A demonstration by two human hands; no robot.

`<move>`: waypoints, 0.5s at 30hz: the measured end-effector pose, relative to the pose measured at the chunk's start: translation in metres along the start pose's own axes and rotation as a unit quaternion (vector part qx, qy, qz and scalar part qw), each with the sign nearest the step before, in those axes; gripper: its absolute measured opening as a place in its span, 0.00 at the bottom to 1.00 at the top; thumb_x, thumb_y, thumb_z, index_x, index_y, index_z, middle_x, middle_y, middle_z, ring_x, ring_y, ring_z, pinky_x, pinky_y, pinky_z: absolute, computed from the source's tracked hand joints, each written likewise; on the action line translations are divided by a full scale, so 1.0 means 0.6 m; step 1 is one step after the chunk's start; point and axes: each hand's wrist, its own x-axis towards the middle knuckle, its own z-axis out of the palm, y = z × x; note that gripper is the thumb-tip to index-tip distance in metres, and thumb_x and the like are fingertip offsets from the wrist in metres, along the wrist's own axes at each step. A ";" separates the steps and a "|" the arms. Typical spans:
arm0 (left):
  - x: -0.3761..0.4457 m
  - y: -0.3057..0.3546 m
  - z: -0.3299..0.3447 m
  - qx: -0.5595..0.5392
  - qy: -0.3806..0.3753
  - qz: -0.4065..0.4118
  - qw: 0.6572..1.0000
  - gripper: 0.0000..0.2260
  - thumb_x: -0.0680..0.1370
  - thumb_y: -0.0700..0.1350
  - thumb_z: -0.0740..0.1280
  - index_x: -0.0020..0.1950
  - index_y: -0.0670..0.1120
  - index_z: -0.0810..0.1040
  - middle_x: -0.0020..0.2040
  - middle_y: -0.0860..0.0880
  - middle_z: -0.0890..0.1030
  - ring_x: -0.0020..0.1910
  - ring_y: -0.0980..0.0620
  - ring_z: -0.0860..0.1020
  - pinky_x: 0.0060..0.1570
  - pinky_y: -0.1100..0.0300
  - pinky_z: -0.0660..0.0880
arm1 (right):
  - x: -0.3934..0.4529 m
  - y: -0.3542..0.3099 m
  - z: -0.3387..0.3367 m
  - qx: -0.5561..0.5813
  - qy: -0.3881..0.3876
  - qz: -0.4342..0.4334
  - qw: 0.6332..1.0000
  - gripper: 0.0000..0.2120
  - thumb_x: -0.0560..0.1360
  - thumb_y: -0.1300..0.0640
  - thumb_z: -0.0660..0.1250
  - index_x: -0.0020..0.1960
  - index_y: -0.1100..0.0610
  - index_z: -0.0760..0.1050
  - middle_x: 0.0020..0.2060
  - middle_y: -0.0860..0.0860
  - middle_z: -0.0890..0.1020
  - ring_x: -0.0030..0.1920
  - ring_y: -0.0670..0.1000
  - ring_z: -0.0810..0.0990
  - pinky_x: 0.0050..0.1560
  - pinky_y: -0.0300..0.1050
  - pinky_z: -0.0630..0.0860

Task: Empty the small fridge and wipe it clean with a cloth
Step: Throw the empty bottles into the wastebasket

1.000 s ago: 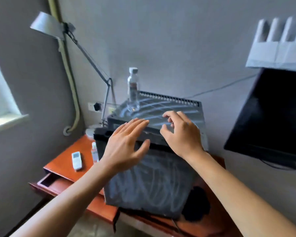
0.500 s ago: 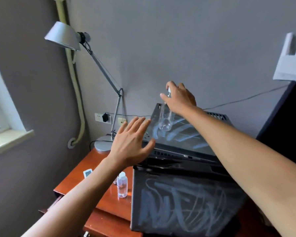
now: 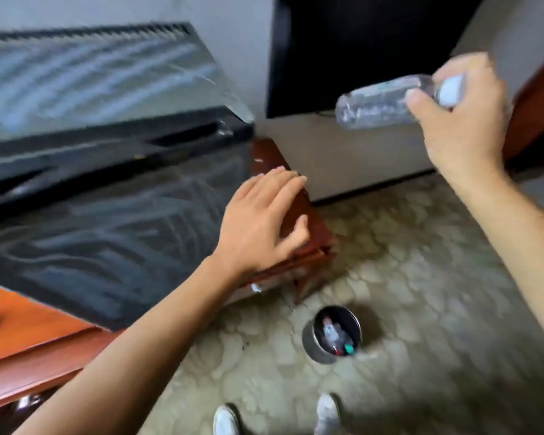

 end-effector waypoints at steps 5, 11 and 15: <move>-0.069 0.090 0.255 -0.005 -0.194 -0.070 0.979 0.29 0.77 0.59 0.63 0.75 0.46 0.73 0.72 0.46 0.76 0.75 0.45 0.71 0.73 0.45 0.67 | -0.180 0.310 0.000 -0.070 -0.146 0.153 0.975 0.11 0.72 0.52 0.73 0.52 0.53 0.76 0.47 0.53 0.82 0.51 0.58 0.79 0.47 0.44 0.67; -0.242 0.163 0.500 0.000 -0.399 -0.217 0.891 0.38 0.75 0.67 0.53 0.79 0.47 0.65 0.79 0.46 0.68 0.80 0.46 0.62 0.78 0.45 0.58 | -0.425 0.573 0.074 -0.121 -0.335 0.310 0.881 0.09 0.74 0.55 0.73 0.53 0.54 0.78 0.54 0.58 0.80 0.53 0.61 0.80 0.48 0.46 0.72; -0.320 0.165 0.591 0.013 -0.468 -0.251 0.847 0.42 0.73 0.69 0.45 0.83 0.48 0.56 0.83 0.47 0.58 0.83 0.49 0.52 0.81 0.45 0.47 | -0.534 0.669 0.139 -0.136 -0.406 0.340 0.837 0.08 0.74 0.60 0.72 0.53 0.55 0.78 0.54 0.59 0.76 0.52 0.64 0.79 0.49 0.48 0.75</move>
